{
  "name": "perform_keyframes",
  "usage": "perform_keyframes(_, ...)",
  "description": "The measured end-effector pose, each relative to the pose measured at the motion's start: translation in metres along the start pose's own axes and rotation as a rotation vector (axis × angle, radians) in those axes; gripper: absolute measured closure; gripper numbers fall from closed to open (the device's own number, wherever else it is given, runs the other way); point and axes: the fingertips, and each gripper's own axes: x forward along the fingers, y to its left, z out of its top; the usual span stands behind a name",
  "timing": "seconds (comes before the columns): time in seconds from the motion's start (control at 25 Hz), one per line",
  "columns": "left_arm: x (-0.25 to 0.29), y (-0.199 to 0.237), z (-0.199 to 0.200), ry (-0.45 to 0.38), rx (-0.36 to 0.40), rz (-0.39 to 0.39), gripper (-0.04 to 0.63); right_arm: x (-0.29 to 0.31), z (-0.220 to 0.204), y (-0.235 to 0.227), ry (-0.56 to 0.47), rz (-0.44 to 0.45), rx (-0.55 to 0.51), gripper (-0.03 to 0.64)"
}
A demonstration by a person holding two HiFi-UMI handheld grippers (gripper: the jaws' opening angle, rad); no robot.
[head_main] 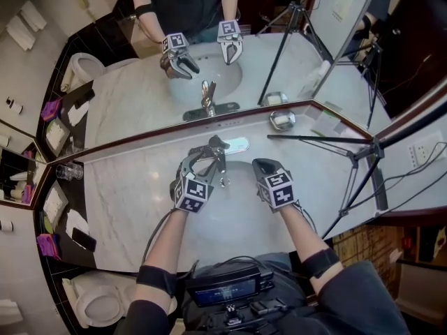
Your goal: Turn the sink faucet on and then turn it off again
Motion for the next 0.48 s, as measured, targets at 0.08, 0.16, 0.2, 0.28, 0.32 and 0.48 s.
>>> perform_keyframes(0.08,0.013,-0.005,0.0,0.024,0.075,-0.015,0.408,0.0,-0.002,-0.002,0.003,-0.001,0.0,0.597)
perform_keyframes(0.16,0.025,-0.008,0.0,0.051,0.145,-0.028,0.393,0.0,-0.004,-0.004,0.008,-0.007,-0.003,0.597)
perform_keyframes(0.2,0.03,-0.01,-0.001,0.063,0.179,-0.033,0.393,-0.001,-0.003,-0.004,0.01,-0.01,-0.003,0.597)
perform_keyframes(0.28,0.041,-0.014,-0.003,0.085,0.242,-0.04,0.393,-0.003,-0.002,-0.003,0.013,-0.015,0.002,0.597)
perform_keyframes(0.32,0.046,-0.015,-0.003,0.095,0.272,-0.041,0.393,-0.004,-0.001,-0.004,0.013,-0.017,0.006,0.597)
perform_keyframes(0.48,0.066,-0.02,-0.006,0.128,0.364,-0.046,0.394,-0.004,-0.006,-0.009,0.013,-0.023,0.015,0.597)
